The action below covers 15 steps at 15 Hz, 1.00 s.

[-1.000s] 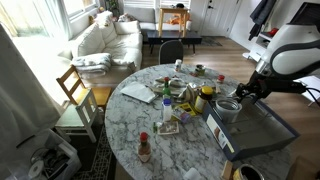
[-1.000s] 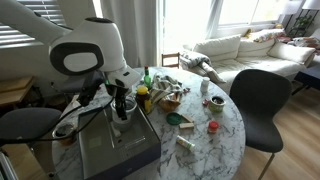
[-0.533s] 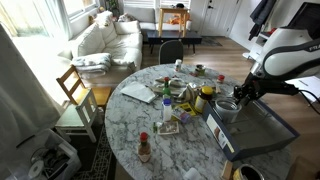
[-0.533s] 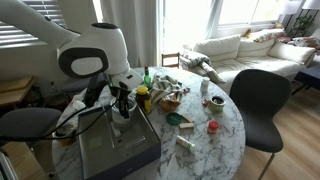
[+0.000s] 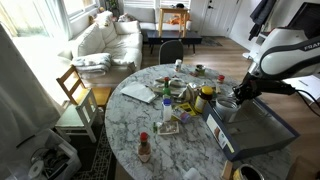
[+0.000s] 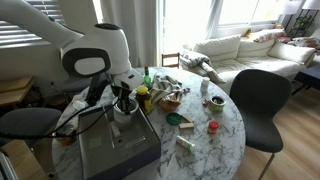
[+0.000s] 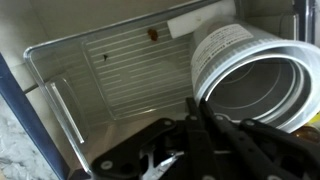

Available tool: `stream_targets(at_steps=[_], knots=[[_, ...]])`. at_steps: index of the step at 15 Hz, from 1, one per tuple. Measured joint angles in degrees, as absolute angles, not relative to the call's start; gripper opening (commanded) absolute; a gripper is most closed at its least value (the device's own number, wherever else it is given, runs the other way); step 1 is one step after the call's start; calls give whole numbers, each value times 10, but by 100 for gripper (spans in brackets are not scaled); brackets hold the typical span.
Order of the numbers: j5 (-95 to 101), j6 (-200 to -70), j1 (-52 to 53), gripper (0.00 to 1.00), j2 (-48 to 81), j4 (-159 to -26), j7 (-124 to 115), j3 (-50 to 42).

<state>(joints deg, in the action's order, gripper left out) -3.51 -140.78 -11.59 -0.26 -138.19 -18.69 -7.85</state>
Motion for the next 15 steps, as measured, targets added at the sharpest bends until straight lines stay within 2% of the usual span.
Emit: stream_targets(at_steps=[8, 15], knots=[[5, -1399, -96, 1, -38, -1375, -188, -68], [86, -1274, -65, 1, -109, -1338, -193, -10]])
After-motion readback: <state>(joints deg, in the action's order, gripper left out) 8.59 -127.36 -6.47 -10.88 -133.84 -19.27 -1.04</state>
